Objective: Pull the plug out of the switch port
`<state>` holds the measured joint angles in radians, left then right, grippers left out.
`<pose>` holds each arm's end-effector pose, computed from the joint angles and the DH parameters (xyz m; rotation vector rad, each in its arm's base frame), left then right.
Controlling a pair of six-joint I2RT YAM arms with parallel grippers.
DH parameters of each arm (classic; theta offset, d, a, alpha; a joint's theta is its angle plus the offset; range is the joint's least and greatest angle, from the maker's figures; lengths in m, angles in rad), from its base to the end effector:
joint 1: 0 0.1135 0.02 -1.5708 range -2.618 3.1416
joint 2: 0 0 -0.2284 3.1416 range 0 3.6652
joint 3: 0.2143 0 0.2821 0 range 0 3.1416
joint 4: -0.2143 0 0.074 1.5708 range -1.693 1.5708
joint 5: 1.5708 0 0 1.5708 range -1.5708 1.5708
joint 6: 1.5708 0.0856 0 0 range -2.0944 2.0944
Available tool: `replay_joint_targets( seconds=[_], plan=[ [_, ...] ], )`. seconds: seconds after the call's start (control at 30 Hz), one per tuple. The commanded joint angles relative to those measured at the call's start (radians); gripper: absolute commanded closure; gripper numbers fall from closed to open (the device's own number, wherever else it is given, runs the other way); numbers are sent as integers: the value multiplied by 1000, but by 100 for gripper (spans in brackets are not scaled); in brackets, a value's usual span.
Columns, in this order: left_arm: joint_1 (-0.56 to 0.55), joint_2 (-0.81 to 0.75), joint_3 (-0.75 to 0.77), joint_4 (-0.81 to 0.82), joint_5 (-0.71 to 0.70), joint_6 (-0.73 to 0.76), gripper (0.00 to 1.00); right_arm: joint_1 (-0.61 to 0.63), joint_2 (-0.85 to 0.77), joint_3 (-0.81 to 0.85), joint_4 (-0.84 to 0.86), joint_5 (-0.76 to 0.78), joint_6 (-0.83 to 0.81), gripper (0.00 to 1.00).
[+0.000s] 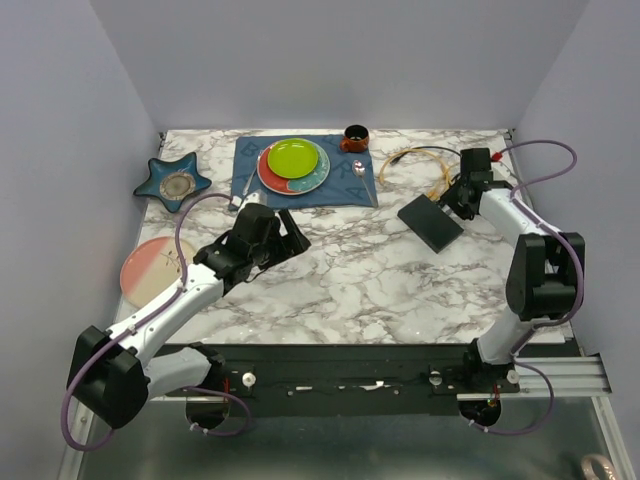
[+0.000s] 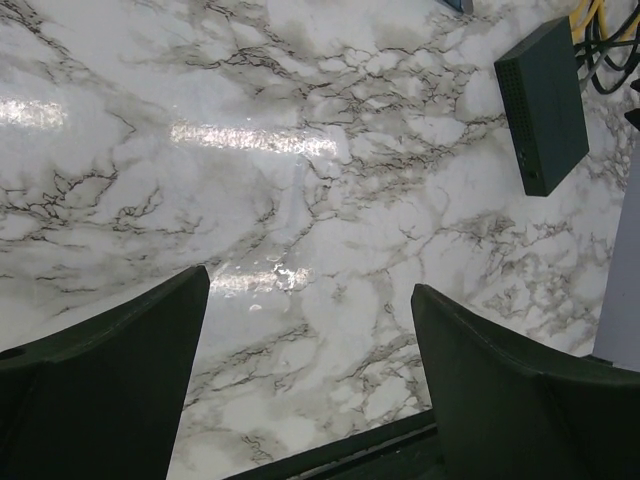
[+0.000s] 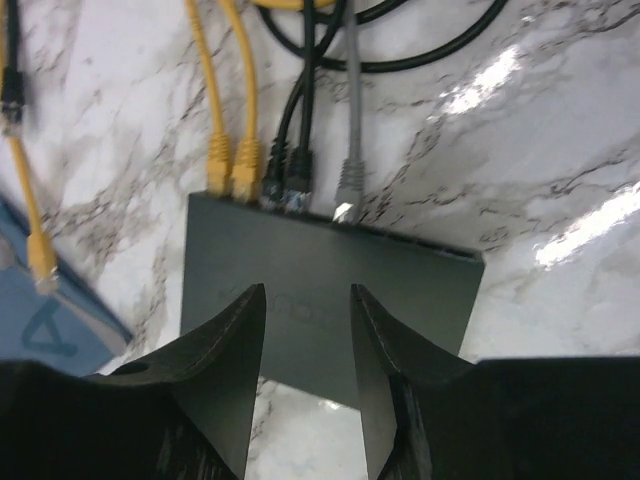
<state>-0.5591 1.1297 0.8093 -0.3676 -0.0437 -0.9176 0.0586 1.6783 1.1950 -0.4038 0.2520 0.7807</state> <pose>0.2785 -0.1699 0.1889 -0.4457 2.3230 -0.7140 0.4161 0.0030 0.1440 0.9565 2.2243 0.0708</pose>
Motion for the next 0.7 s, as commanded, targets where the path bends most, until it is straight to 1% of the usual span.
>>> replay_joint_targets(
  seconds=[0.0,0.17,0.3,0.47,0.57,0.67],
  plan=[
    [-12,-33,-58,24,-47,-33,7,-54,67,46,-66,18,-17,52],
    [-15,-45,-101,42,-48,-27,7,-88,161,113,-95,27,-72,52],
    [-15,-41,-113,53,-58,-27,6,-101,199,121,-99,21,-95,52],
    [-16,1,-94,56,-48,-24,7,-105,251,133,-112,-48,-112,52],
    [-18,10,-88,58,-51,-24,7,-105,255,103,-119,-80,-100,52],
    [-19,27,-91,65,-48,-30,7,-105,207,39,-107,-115,-75,52]
  ],
)
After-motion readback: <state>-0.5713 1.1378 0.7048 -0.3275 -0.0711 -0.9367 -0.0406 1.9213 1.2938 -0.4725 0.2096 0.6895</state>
